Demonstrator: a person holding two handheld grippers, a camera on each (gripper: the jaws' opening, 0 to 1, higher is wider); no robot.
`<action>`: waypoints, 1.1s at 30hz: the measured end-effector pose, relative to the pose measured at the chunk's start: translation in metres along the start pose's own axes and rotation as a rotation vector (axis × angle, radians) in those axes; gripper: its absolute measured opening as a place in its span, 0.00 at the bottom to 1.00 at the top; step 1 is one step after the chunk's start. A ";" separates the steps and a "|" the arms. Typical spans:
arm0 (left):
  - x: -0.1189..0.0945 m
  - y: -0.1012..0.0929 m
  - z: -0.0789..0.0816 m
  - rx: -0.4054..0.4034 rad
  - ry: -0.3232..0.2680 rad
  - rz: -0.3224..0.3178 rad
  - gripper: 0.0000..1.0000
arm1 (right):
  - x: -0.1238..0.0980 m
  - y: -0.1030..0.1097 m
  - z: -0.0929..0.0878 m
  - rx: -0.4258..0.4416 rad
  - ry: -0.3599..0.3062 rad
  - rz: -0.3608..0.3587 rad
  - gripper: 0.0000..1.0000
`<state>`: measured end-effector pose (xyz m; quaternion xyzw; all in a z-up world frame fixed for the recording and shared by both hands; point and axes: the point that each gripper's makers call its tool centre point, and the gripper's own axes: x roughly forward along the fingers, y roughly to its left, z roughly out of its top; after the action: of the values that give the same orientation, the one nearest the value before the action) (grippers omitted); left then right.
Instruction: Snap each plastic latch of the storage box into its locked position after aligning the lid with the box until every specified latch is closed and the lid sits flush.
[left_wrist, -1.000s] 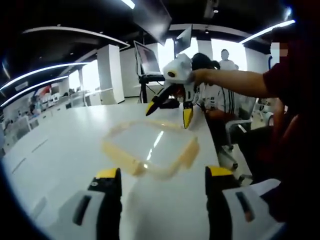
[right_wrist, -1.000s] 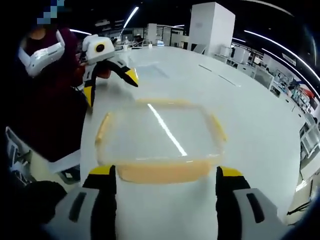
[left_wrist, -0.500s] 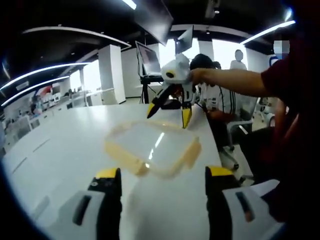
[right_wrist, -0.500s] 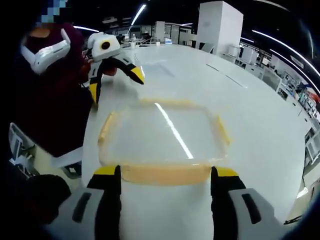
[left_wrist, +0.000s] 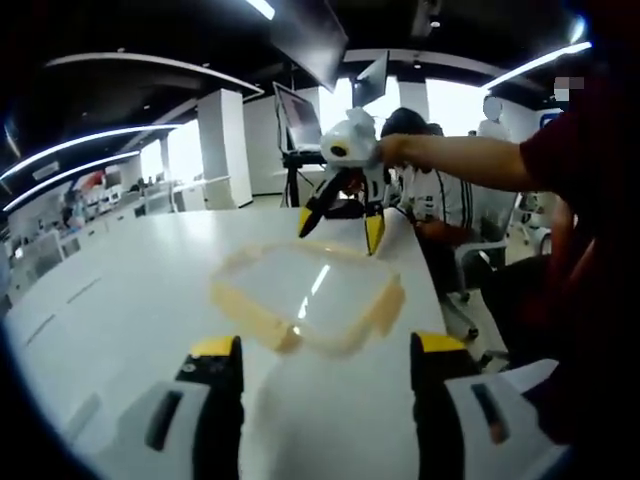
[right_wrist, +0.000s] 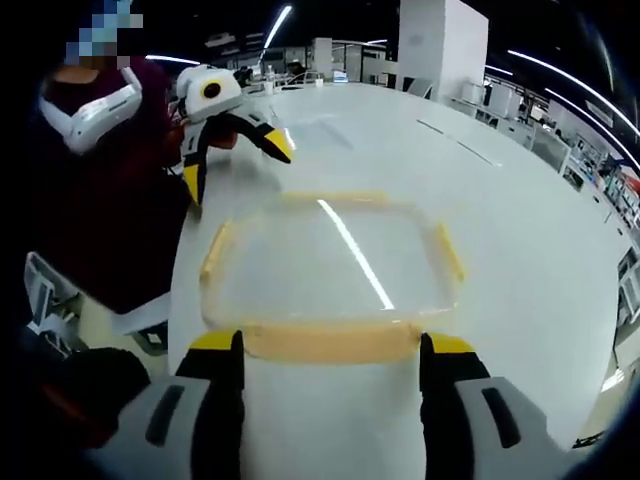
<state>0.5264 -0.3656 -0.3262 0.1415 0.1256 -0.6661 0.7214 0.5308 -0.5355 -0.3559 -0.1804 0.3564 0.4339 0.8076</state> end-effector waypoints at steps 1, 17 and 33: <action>0.000 0.000 0.000 0.001 0.002 -0.001 0.68 | 0.001 0.002 0.000 0.003 0.001 0.000 0.72; 0.001 -0.004 -0.002 -0.004 0.003 -0.011 0.68 | -0.001 0.010 -0.001 0.010 -0.025 -0.009 0.72; 0.000 -0.008 -0.003 -0.002 0.002 -0.022 0.68 | -0.006 0.026 -0.005 0.053 -0.099 -0.089 0.72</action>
<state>0.5183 -0.3651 -0.3288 0.1400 0.1284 -0.6739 0.7140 0.5045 -0.5278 -0.3545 -0.1530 0.3189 0.3963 0.8473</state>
